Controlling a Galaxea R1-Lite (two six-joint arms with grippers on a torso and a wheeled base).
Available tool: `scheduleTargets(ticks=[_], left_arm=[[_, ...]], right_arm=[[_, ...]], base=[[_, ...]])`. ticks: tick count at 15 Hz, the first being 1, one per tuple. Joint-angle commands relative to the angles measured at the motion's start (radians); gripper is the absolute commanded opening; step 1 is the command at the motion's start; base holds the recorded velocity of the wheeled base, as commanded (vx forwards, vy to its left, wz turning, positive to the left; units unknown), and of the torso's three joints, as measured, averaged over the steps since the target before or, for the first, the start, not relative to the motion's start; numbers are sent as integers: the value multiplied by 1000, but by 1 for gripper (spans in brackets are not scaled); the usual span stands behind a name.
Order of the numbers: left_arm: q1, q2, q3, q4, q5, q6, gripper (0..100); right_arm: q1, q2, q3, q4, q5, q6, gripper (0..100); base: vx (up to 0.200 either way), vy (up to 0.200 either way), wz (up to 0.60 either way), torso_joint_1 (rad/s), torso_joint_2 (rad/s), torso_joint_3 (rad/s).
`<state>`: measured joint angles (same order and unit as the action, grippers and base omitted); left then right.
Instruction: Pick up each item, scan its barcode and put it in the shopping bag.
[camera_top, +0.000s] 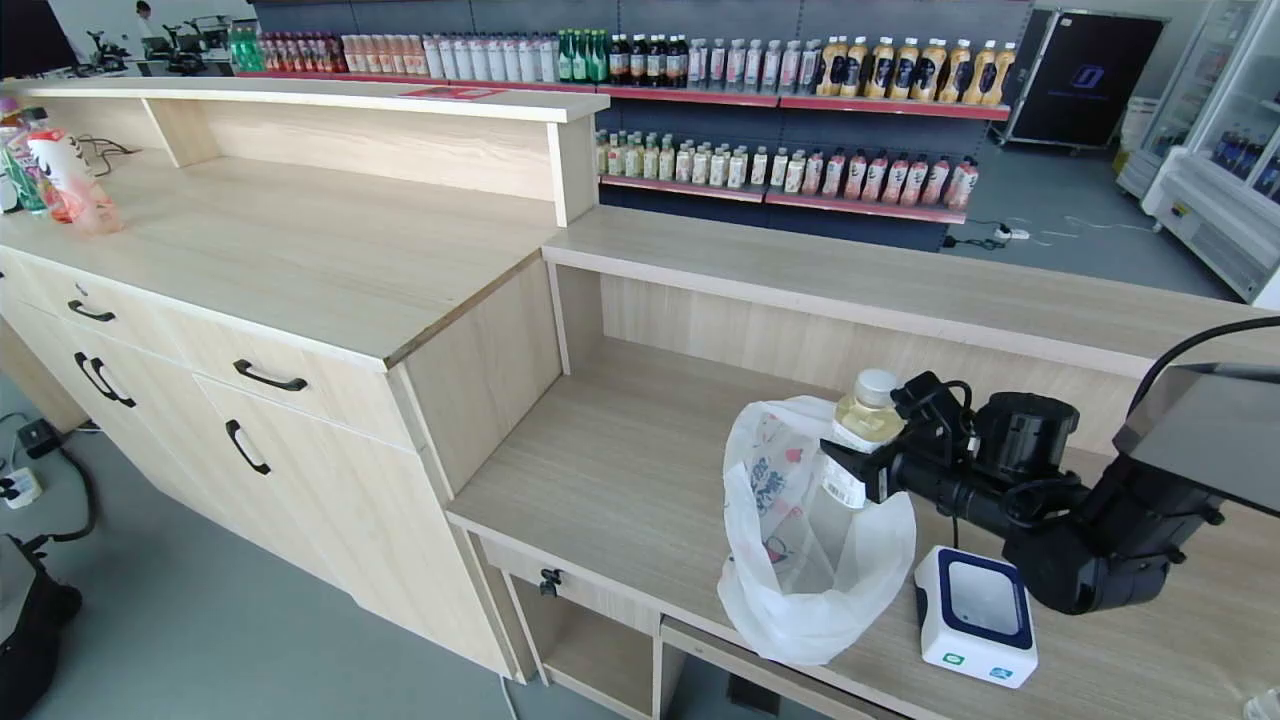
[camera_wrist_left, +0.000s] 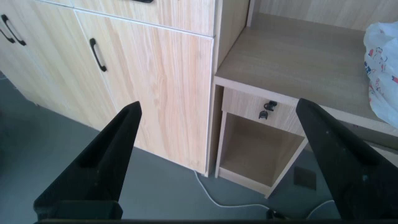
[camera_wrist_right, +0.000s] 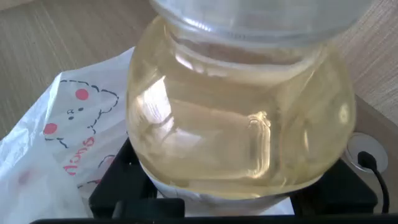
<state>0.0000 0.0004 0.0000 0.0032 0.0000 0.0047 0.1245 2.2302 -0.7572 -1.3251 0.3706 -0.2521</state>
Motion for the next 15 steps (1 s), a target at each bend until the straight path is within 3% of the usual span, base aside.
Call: scheduleTargets(ticks=[1,15], left_arm=[[0,0,0,0,0,0,100],[0,0,0,0,0,0,100]], right_arm=[[17,83,-62,-5,-1,4,0],[46,287,-278,-6,1,-10,0]], base=[[0,0,0,0,0,0],[0,0,0,0,0,0]])
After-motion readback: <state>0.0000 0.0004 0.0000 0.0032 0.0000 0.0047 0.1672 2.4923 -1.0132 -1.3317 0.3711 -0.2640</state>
